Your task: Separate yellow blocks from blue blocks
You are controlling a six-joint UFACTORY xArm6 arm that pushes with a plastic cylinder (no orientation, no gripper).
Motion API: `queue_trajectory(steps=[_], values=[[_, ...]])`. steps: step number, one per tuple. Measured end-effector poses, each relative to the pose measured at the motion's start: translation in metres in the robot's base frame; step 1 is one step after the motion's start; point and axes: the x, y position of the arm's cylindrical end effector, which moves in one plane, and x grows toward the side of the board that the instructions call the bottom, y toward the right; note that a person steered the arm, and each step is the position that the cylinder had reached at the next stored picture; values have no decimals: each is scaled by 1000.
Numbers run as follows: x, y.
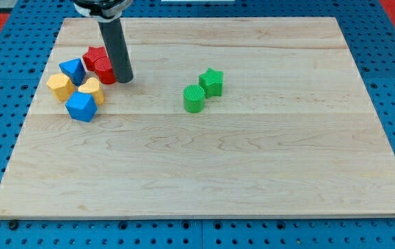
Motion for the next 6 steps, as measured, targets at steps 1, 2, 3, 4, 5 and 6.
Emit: queue_trajectory(steps=[1,2,3,4,5,6], values=[[-36,-23],[-71,2],[-110,-88],[-93,-170],[-29,-169],[7,-162]])
